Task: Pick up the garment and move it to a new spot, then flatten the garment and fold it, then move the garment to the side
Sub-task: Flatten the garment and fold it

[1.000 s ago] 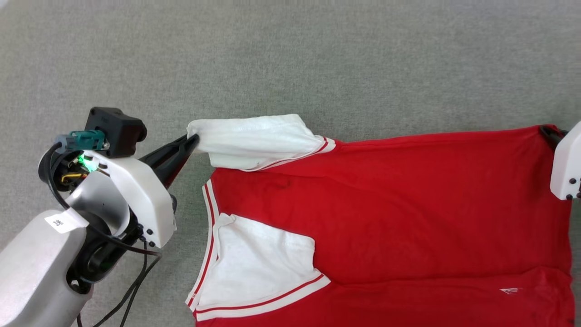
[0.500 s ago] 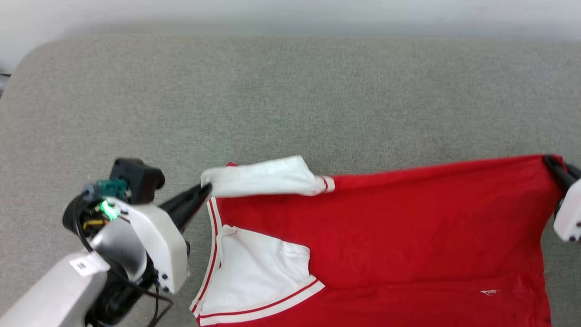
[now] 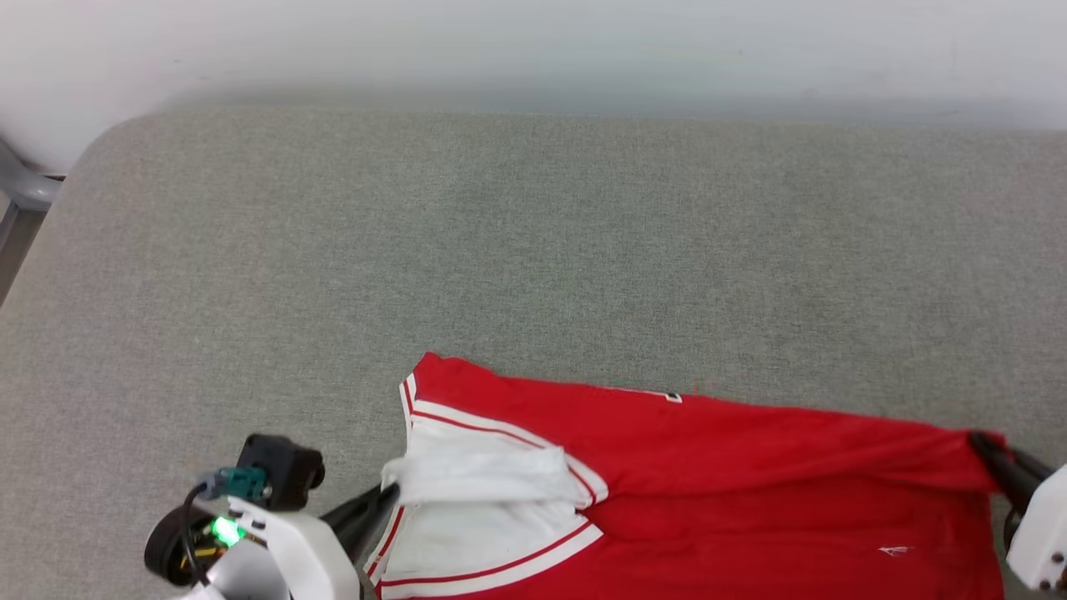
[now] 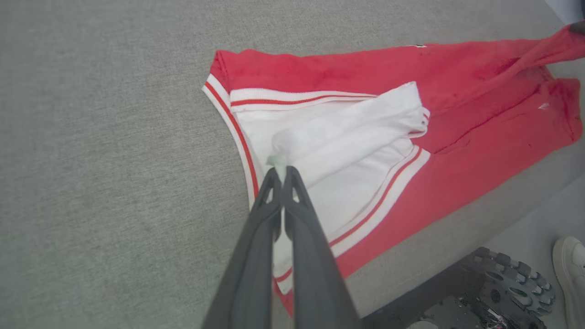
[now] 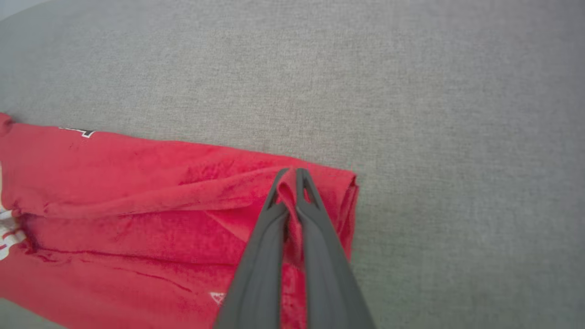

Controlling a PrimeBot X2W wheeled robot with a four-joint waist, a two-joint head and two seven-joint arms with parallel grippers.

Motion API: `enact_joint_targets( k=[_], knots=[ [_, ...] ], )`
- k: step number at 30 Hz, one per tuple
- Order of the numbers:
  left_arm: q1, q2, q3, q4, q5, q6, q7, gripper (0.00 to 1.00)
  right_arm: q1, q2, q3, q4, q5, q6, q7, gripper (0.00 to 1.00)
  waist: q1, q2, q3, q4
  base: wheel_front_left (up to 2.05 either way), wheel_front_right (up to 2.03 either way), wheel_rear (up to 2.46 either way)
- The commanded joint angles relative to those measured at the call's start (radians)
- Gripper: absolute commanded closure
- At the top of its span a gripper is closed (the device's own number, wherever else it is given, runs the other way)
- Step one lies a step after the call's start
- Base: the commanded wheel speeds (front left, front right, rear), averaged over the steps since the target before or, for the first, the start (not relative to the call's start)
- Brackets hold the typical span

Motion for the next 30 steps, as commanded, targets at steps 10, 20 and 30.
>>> enact_joint_targets(
  k=[10,20,30],
  knots=[
    [0.06,-0.008,-0.05,0.067,0.002,-0.021,-0.009,1.0,0.097,-0.087,0.084,-0.004,0.019,-0.001,0.023,1.0,0.0001,-0.0001,-0.007,-0.002,0.0,0.0,0.0],
    [0.046,-0.042,-0.088,0.168,0.021,-0.053,-0.033,0.0,0.106,-0.145,0.175,0.037,0.046,-0.001,-0.004,0.0,0.0001,-0.0001,-0.01,-0.006,0.0,0.0,0.0],
    [0.034,-0.053,-0.053,0.143,0.026,-0.035,-0.101,0.0,0.087,-0.173,0.17,0.022,0.087,-0.001,0.006,0.0,0.0001,-0.0001,-0.061,-0.012,0.0,0.0,0.0]
  ],
)
